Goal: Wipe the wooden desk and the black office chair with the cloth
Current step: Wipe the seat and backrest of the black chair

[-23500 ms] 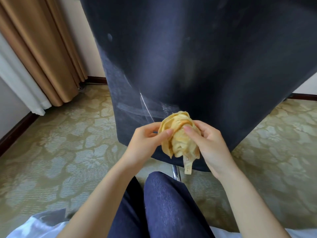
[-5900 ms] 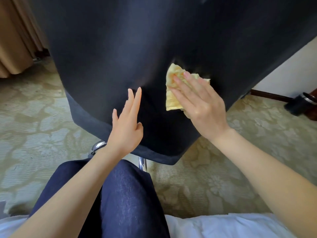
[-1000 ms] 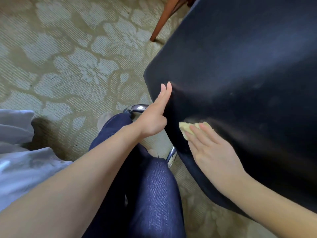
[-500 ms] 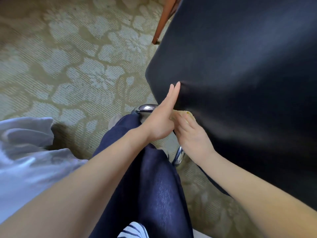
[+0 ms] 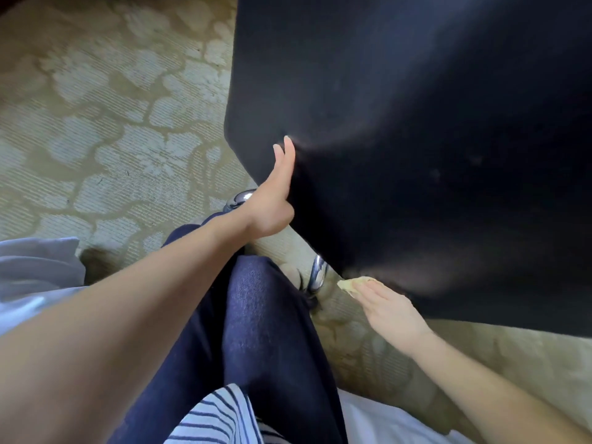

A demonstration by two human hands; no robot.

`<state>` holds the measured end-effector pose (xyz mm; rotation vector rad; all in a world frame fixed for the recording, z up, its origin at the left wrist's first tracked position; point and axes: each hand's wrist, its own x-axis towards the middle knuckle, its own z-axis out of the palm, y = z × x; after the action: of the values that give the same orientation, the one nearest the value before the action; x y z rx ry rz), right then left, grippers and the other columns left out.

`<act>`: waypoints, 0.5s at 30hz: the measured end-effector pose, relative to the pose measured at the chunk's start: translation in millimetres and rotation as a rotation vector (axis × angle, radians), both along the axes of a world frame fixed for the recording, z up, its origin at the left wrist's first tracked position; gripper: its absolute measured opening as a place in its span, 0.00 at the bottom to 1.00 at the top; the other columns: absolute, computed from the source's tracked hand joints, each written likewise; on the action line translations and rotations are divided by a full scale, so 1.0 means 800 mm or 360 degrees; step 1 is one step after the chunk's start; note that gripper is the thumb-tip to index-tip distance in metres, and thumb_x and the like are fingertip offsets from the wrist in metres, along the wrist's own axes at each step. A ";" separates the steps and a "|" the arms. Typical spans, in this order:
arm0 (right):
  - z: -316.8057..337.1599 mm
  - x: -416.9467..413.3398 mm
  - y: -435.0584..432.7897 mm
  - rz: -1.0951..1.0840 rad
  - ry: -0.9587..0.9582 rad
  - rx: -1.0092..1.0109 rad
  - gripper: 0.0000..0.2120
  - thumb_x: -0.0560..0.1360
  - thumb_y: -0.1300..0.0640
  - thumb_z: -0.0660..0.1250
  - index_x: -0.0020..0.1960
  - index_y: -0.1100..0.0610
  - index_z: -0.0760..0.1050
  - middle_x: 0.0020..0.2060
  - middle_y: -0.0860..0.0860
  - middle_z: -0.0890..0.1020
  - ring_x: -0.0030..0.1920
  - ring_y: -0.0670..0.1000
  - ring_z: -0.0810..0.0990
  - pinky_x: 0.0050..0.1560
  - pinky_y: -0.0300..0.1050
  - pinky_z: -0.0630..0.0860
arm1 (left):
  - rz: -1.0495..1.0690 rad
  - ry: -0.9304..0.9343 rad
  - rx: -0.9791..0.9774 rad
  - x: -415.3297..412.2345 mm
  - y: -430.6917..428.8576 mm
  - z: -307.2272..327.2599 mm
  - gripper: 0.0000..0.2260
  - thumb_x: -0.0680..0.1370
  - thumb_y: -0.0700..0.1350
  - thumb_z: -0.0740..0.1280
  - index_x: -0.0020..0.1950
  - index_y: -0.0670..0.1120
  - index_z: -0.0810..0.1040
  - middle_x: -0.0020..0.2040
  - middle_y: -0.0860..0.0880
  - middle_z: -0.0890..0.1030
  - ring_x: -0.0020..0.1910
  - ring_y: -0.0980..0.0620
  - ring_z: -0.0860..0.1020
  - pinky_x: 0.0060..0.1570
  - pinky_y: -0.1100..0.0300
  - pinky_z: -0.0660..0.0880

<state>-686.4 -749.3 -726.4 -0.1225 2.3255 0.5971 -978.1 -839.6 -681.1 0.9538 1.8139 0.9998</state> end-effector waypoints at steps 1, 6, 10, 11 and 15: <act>0.005 0.011 0.005 -0.0022 -0.0029 -0.0020 0.26 0.77 0.69 0.59 0.74 0.66 0.57 0.77 0.56 0.46 0.76 0.57 0.45 0.72 0.51 0.35 | 0.0008 0.0020 -0.0004 0.001 0.000 0.000 0.45 0.68 0.24 0.51 0.76 0.50 0.32 0.77 0.46 0.33 0.76 0.52 0.48 0.49 0.83 0.54; 0.031 0.059 0.022 0.0128 -0.0362 0.0145 0.21 0.74 0.66 0.65 0.67 0.64 0.71 0.74 0.58 0.61 0.75 0.57 0.52 0.65 0.50 0.28 | -0.0034 0.0080 -0.0037 0.003 -0.002 0.000 0.44 0.70 0.25 0.52 0.76 0.51 0.31 0.76 0.46 0.32 0.76 0.53 0.45 0.60 0.70 0.58; 0.058 0.064 0.032 0.0206 -0.0355 0.0169 0.20 0.73 0.71 0.63 0.65 0.67 0.72 0.72 0.59 0.64 0.74 0.59 0.53 0.74 0.52 0.46 | -0.0072 0.0061 -0.0110 0.008 -0.005 0.010 0.44 0.71 0.26 0.53 0.75 0.53 0.29 0.76 0.47 0.31 0.77 0.48 0.47 0.62 0.64 0.60; 0.072 0.059 0.032 0.0214 -0.0256 0.0141 0.17 0.72 0.69 0.65 0.61 0.67 0.75 0.71 0.58 0.65 0.73 0.58 0.58 0.74 0.51 0.54 | -0.0067 0.0032 -0.0119 0.012 -0.006 0.014 0.44 0.72 0.27 0.53 0.75 0.53 0.29 0.76 0.47 0.31 0.77 0.46 0.49 0.61 0.65 0.61; 0.125 0.021 0.029 0.0396 0.0295 0.0154 0.14 0.69 0.63 0.65 0.52 0.61 0.83 0.64 0.54 0.76 0.66 0.53 0.72 0.67 0.49 0.67 | 0.0018 -0.0053 -0.0110 0.025 -0.009 0.030 0.43 0.73 0.28 0.54 0.75 0.53 0.30 0.77 0.49 0.32 0.69 0.46 0.67 0.33 0.78 0.67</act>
<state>-669.5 -726.1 -626.7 -0.3272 2.4736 0.8763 -958.0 -847.1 -657.1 0.8811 1.8162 0.9482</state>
